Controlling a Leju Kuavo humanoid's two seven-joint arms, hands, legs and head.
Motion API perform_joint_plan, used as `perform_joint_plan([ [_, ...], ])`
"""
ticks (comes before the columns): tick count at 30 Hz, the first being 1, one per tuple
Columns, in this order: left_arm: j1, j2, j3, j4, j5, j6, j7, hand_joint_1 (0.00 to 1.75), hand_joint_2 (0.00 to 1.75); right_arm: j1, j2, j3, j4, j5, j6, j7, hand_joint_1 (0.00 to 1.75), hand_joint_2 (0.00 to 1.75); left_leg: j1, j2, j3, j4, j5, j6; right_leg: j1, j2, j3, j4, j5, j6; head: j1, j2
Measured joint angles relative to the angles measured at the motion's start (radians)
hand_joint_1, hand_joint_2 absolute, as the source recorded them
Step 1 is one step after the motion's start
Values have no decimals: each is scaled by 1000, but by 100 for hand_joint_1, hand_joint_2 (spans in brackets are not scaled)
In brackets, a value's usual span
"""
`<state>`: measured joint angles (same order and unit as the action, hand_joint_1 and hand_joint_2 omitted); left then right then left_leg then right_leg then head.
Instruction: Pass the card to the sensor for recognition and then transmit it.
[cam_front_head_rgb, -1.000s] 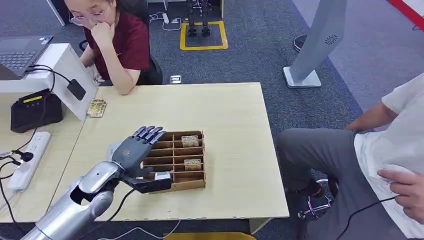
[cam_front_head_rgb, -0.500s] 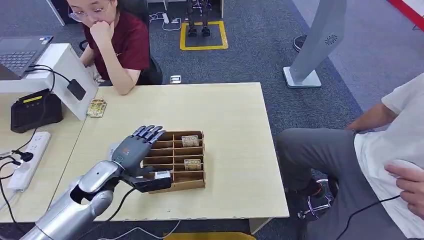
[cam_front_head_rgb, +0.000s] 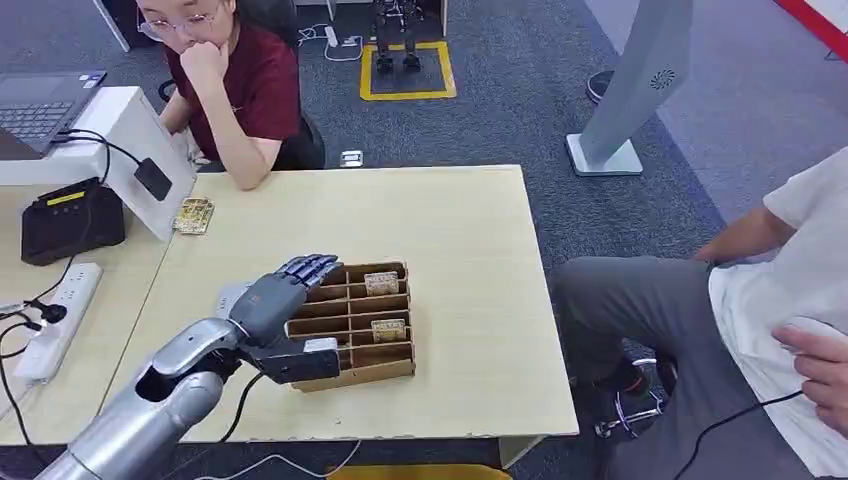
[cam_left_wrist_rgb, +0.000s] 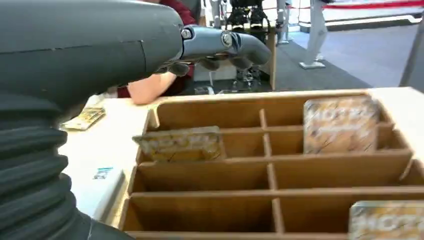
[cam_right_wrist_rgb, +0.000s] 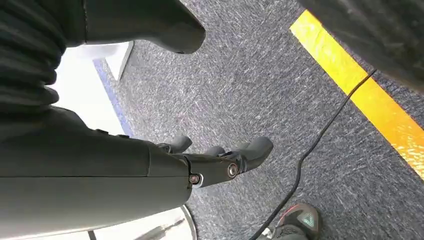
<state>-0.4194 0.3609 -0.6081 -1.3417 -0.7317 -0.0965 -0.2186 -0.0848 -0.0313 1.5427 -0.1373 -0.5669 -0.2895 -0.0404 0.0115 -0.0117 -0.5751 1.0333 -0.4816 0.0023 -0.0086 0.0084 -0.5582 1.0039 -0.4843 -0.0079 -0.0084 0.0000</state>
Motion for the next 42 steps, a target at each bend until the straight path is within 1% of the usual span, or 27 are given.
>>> perform_joint_plan([
  [3, 0, 3, 2, -8, 2, -9, 0, 0, 175, 0, 0, 0, 0, 0, 1, 0, 0, 175, 0, 0, 0, 0, 0, 0, 0, 0, 0, 0, 0, 0, 0, 0],
  [19, 1, 10, 3, -19, 17, -6, -10, 0, 175, 0, 0, 5, 0, 1, 6, 2, 0, 175, 0, 0, 0, 0, 0, 0, 0, 0, 0, 0, 0, 0, 0, 0],
  [24, 1, 14, 3, -19, -44, 23, 15, 0, 175, 0, 0, 5, 0, 2, 6, 5, 0, 175, 0, 0, 0, 0, 0, 0, 0, 0, 0, 0, 0, 0, 0, 0],
  [30, 1, 14, 3, -19, -88, 55, 42, 0, 175, 0, 0, 5, 0, 2, 5, 5, 0, 175, 0, 0, 0, 0, 0, 0, 0, 0, 0, 0, 0, 0, 0, 0],
  [34, 1, 14, 3, -18, -111, 59, 51, 0, 175, 0, 0, 5, 0, 2, 4, 3, 0, 175, 0, 0, 0, 0, 0, 0, 0, 0, 0, 0, 0, 0, 0, 0],
  [42, 1, 14, 3, -18, -115, 66, 53, 0, 175, 0, 0, 5, 0, 2, 4, 3, 0, 175, 0, 0, 0, 0, 0, 0, 0, 0, 0, 0, 0, 0, 0, 0],
])
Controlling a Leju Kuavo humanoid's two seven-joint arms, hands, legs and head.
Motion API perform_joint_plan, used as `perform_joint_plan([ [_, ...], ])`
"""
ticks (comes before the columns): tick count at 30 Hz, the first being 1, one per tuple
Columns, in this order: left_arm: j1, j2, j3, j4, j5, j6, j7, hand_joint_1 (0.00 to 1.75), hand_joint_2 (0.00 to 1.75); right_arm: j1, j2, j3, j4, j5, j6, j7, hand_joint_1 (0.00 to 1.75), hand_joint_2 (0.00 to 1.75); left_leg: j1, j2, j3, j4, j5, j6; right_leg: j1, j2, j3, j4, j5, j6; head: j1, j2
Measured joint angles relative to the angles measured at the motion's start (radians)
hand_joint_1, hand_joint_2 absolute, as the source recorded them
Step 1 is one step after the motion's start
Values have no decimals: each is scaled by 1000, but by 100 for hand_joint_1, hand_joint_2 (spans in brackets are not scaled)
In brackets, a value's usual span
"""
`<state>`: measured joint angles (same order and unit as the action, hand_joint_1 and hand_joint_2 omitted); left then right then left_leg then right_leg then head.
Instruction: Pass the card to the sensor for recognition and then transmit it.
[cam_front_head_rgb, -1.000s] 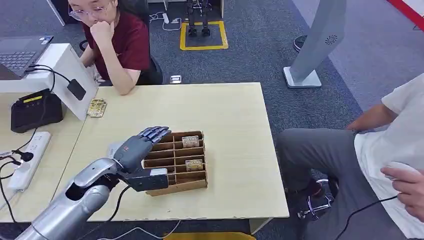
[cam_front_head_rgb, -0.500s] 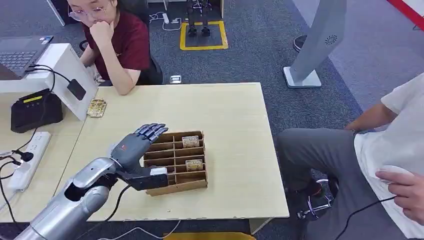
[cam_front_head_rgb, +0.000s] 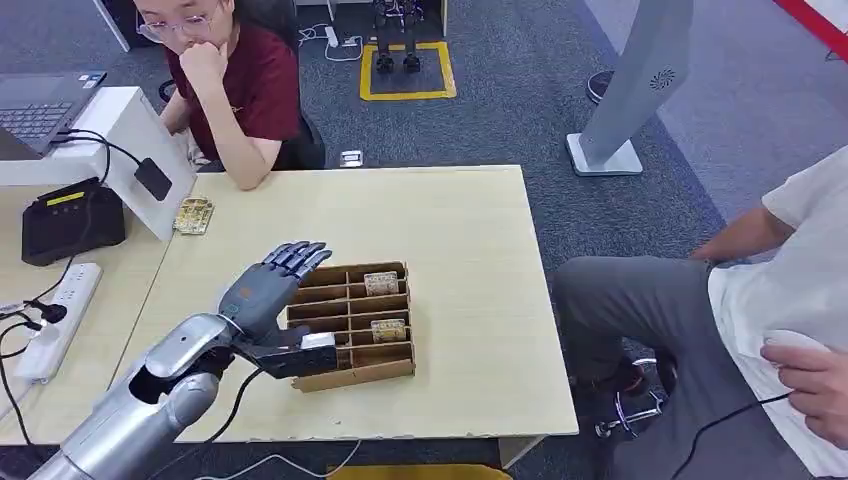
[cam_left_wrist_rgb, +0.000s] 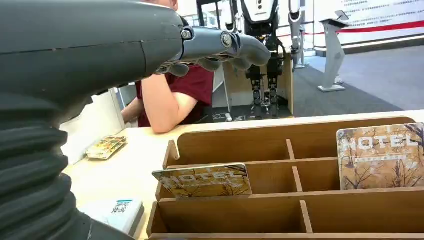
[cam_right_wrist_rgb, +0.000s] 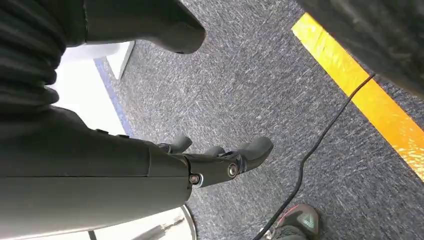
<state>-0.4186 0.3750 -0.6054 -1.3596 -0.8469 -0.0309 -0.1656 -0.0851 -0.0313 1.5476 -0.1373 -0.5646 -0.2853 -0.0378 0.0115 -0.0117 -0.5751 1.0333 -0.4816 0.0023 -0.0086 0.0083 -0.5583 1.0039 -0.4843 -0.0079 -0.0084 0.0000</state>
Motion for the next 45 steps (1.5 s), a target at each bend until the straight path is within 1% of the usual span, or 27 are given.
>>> perform_joint_plan([
  [15, 0, 0, 0, 6, -18, 2, 8, 0, 175, 0, 0, 1, 0, 0, 0, 0, 0, 175, 0, 0, 0, 0, 0, 0, 0, 0, 0, 0, 0, 0, 0, 0],
  [16, 0, 0, 0, 7, -18, 2, 8, 175, 175, 0, 0, 1, 0, 0, 0, 0, 0, 175, 0, 0, 0, 0, 0, 0, 0, 0, 0, 0, 0, 0, 0, 0],
  [20, 0, 2, 0, 8, 12, -14, -14, 175, 175, 0, 0, 1, 0, 2, 0, 0, 0, 175, 0, 0, 0, 0, 0, 0, 0, 0, 0, 0, 0, 0, 0, 0],
  [26, 1, 15, 0, 8, 18, -33, -31, 175, 175, 0, 0, 1, 0, 2, -1, 0, 0, 175, 0, 0, 0, 0, 0, 0, 0, 0, 0, 0, 0, 0, 0, 0],
  [45, 4, 28, 0, 8, 36, -37, -39, 175, 175, 0, 0, 1, 0, -1, -10, -5, 0, 175, 0, 0, 0, 0, 0, 0, 0, 0, 0, 0, 0, 0, 0, 0],
])
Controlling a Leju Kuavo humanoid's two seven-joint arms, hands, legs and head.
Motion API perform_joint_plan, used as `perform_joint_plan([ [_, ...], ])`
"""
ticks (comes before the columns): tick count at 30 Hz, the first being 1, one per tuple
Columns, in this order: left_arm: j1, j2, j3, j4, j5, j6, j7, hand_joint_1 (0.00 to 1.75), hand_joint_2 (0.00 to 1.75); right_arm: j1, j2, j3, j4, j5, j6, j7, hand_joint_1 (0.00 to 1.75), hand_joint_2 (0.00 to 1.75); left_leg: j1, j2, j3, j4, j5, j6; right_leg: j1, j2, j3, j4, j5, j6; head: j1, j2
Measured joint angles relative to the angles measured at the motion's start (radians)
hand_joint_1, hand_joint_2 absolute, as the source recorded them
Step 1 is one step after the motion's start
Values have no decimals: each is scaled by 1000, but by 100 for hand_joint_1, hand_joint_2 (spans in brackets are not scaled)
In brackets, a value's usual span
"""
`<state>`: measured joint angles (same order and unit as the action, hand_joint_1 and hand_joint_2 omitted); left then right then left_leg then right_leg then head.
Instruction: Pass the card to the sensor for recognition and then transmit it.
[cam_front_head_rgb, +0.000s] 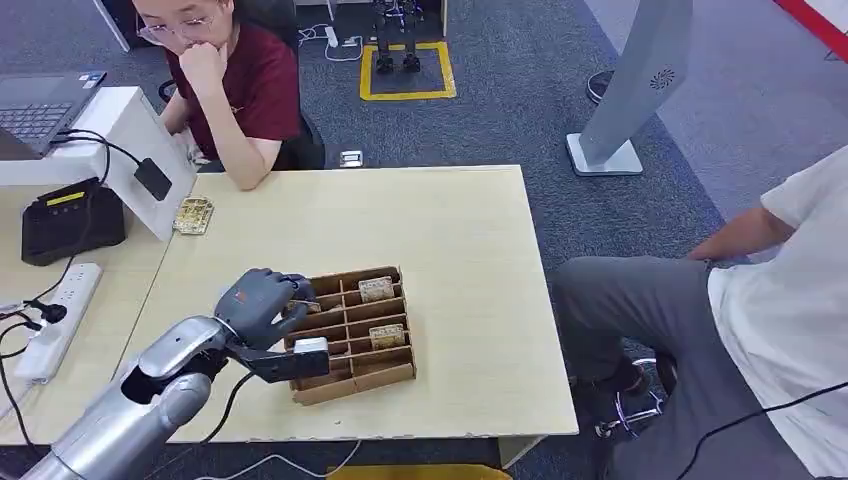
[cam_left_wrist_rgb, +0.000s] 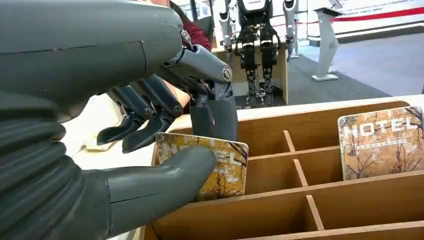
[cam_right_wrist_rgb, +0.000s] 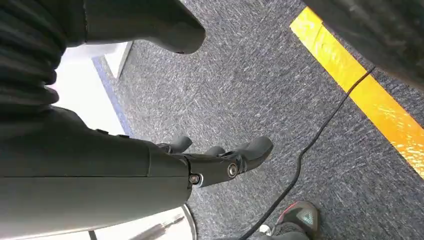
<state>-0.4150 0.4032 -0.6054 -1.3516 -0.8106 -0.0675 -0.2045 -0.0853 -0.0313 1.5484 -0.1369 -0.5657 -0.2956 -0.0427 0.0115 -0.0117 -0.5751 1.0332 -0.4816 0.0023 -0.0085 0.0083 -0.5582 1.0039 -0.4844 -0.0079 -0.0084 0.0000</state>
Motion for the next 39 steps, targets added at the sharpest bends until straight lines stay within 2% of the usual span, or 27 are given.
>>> perform_joint_plan([
  [5, 2, 4, 0, 0, 8, -1, -6, 175, 175, 0, 0, 0, 0, 0, 0, -1, 0, 175, 0, 0, 0, 0, 0, 0, 0, 0, 0, 0, 0, 0, 0, 0],
  [9, -21, 23, 1, -11, 102, -19, -32, 175, 175, 0, -2, 0, 0, 3, 0, -1, 0, 175, 0, 0, 0, 0, 0, 0, 0, 0, -1, 0, 0, 0, 0, 0],
  [11, -79, 37, 20, -35, 197, -66, -38, 175, 175, 1, -4, 0, 3, 4, 1, -1, 0, 175, 1, -1, -1, 1, 2, 1, 0, -2, -1, 0, 0, 0, 0, 0],
  [12, -122, 41, 41, -48, 268, -113, -35, 175, 175, 0, -5, 0, 4, 7, 4, 2, 0, 175, 1, -2, -2, 1, 3, 0, 1, -2, -1, 0, 0, 0, 0, 0],
  [14, -224, 46, 93, -55, 385, -194, -7, 175, 175, 0, -7, 0, 5, 9, 11, 10, 0, 175, 1, -2, -3, 1, 3, 0, 1, -2, -2, 0, 2, -1, 0, 0],
  [15, -273, 48, 115, -55, 417, -214, 8, 175, 175, 0, -7, 0, 6, 8, 13, 13, 0, 175, 1, -2, -3, 1, 4, 0, 1, -2, -2, 0, 3, -2, 0, 0],
  [17, -356, 48, 158, -55, 458, -243, 52, 175, 175, 2, -8, 0, 6, 4, 17, 17, 0, 175, 1, 0, -3, 0, 4, 0, 1, -1, -2, 0, 3, -2, 0, 0],
  [20, -414, 48, 203, -49, 453, -246, 94, 175, 175, 2, -9, 0, 6, 4, 25, 19, 0, 175, 1, 0, -3, 0, 4, 0, 1, 0, -3, 0, 3, -2, 0, 0],
  [23, -438, 47, 212, -14, 428, -207, 121, 175, 175, 1, -9, 0, 6, 5, 42, 24, 0, 175, 1, 0, -3, 0, 4, -1, 1, 0, -3, 0, 3, -2, 0, 0],
  [28, -440, 33, 225, 51, 342, -98, 148, 175, 175, 0, -9, 0, 6, 6, 49, 27, 0, 175, 1, 0, -3, 0, 4, -1, 1, 0, -4, 0, 3, -2, 0, 0],
  [31, -440, 13, 225, 89, 189, -12, 213, 175, 175, -1, -9, 0, 6, 9, 52, 31, 0, 175, 1, 0, -3, 0, 4, -1, 1, 0, -4, 0, 3, -2, 0, 0],
  [33, -441, -21, 219, 149, -5, 103, 284, 175, 175, -4, -8, 0, 6, 27, 52, 32, 0, 175, 1, 0, -3, 0, 4, -1, 1, 0, -4, 0, 3, -2, 0, 0],
  [34, -440, -40, 216, 181, -69, 146, 300, 175, 175, -5, -8, 0, 5, 32, 52, 34, 0, 175, 1, 0, -4, 0, 4, -1, 1, 0, -4, 0, 3, -2, 0, 0],
  [36, -438, -67, 214, 234, -116, 188, 301, 175, 175, -7, -8, 0, 5, 38, 52, 34, 0, 175, 1, 0, -4, 0, 4, 0, 1, 0, -4, 0, 4, -1, 0, 0],
  [39, -439, -93, 213, 288, -129, 197, 301, 175, 175, -7, -8, 0, 5, 39, 52, 34, 0, 175, 0, 1, -4, 1, 4, -1, 1, 1, -5, 0, 4, -1, 0, 0],
])
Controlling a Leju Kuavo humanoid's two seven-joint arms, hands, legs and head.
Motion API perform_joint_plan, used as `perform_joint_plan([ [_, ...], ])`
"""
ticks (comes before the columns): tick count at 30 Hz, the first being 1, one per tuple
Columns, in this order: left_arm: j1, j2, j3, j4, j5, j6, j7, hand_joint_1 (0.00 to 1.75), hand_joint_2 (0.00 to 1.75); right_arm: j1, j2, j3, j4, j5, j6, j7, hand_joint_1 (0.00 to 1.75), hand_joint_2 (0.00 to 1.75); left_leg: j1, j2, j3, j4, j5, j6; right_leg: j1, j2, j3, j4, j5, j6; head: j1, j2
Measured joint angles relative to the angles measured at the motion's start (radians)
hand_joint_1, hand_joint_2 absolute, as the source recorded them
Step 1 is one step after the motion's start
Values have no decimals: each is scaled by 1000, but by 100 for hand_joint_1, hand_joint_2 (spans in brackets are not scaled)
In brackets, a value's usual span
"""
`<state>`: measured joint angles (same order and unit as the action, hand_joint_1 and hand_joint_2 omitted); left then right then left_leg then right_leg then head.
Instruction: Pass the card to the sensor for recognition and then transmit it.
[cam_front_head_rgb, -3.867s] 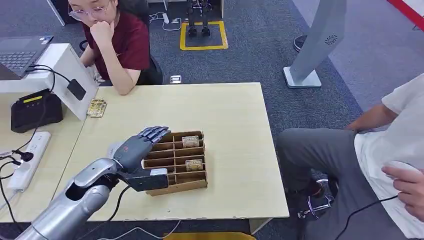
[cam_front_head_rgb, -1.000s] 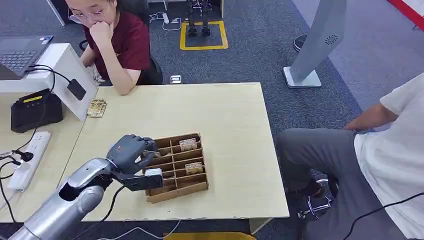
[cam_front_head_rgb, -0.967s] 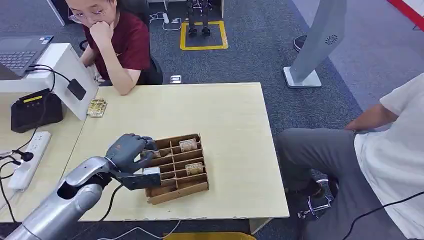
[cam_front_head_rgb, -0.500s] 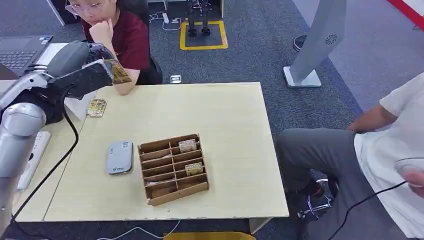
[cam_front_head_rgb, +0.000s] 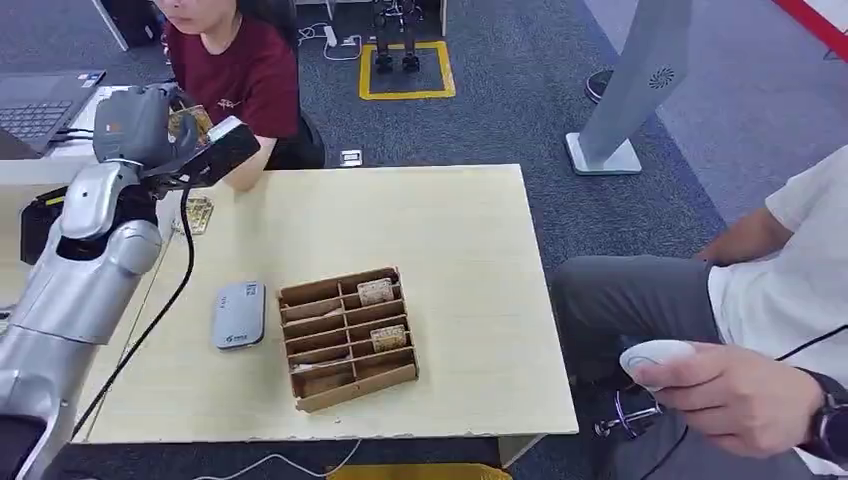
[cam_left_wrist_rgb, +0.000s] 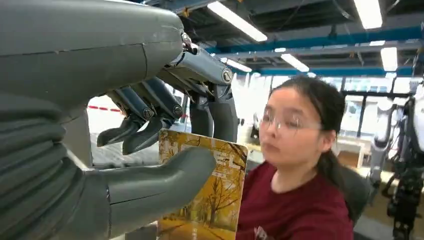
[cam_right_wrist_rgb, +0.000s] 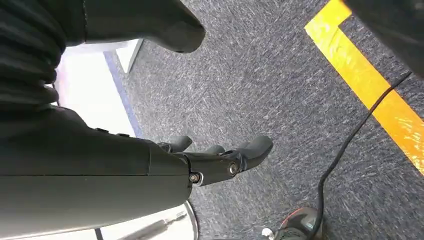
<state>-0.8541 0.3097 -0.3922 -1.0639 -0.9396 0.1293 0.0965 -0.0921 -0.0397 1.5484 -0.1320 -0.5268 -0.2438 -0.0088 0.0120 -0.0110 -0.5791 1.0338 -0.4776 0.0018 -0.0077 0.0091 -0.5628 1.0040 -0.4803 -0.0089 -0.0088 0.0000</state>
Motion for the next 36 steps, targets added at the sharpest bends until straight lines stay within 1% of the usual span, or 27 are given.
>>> perform_joint_plan([
  [1, 0, -6, 0, 10, -12, 2, 2, 175, 175, 0, 0, 0, 0, 1, 0, 0, 0, 175, 0, 0, 0, 0, 0, 0, 0, 0, 0, 0, 0, 0, 1, 0],
  [2, -1, -10, 0, 23, -49, 16, 25, 175, 175, 0, 0, 0, 0, 6, 0, -2, 0, 175, 0, 0, 0, 0, 0, 0, 0, 0, 0, 0, 0, 0, 0, 0],
  [4, -8, -24, -8, 67, -169, 82, 76, 175, 175, -2, 0, 0, -2, 27, 5, -5, 0, 175, 0, 0, 0, 0, 0, 0, 0, 0, -1, 0, 0, 0, 1, 0],
  [5, -15, -37, -11, 108, -223, 116, 94, 175, 175, -4, 0, 0, -3, 38, 8, -4, 0, 175, 0, 0, 0, 0, 0, 0, 0, 0, -1, 0, 0, 0, 1, 0],
  [7, -27, -61, -11, 186, -266, 159, 106, 175, 175, -10, 3, 0, -7, 49, 13, -3, 0, 175, 0, -1, 0, 0, 0, 0, 0, 0, 0, 0, 0, 0, 0, 0],
  [10, -39, -86, -11, 273, -279, 187, 109, 175, 175, -16, 7, 0, -9, 53, 14, 0, 0, 175, 0, 0, 0, 0, 0, 0, 0, 0, -1, 0, 0, 0, 0, 0],
  [13, -56, -103, -11, 338, -279, 197, 103, 175, 175, -17, 11, 0, -11, 53, 18, 8, 0, 175, 0, 0, 0, 0, 0, 0, 0, 0, -1, 0, 0, 0, 1, 0],
  [16, -73, -118, -11, 389, -282, 197, 92, 175, 175, -17, 14, 0, -14, 50, 24, 9, 0, 175, 0, 0, 0, 0, 0, 0, 0, 0, 0, 0, 0, 0, 0, 0],
  [21, -87, -134, -11, 434, -283, 196, 86, 175, 175, -18, 17, 0, -16, 50, 24, 9, 0, 175, 0, 0, 0, 0, 0, 0, 0, 0, 0, 0, 0, 0, 1, 0],
  [22, -89, -135, -11, 438, -283, 196, 85, 148, 175, -18, 17, 0, -16, 50, 24, 9, 0, 175, 0, 0, 0, 0, 0, 0, 0, 0, 0, 0, 0, 0, 0, 0],
  [23, -90, -136, -11, 442, -283, 196, 85, 0, 175, -18, 17, 0, -16, 50, 24, 9, 0, 175, 0, 0, 0, 0, 0, 0, 0, 0, -1, 0, 0, 0, 0, 0],
  [29, -91, -144, -11, 463, -282, 215, 58, 0, 175, -18, 17, 0, -16, 49, 22, 2, 0, 175, 0, 0, -1, 0, 0, 0, 0, 0, 0, 0, 0, 0, 0, 0],
  [33, -90, -142, -11, 469, -285, 239, 32, 0, 175, -18, 17, 0, -16, 49, 18, 2, 0, 175, 0, 0, -1, 0, 0, 0, 0, 0, 0, 0, 0, 0, 0, 0],
  [36, -90, -138, -11, 469, -285, 242, 27, 0, 175, -18, 17, 0, -16, 49, 18, 3, 0, 175, 0, -1, -1, 0, 0, 0, 0, -1, 0, 0, 0, 0, 0, 0],
])
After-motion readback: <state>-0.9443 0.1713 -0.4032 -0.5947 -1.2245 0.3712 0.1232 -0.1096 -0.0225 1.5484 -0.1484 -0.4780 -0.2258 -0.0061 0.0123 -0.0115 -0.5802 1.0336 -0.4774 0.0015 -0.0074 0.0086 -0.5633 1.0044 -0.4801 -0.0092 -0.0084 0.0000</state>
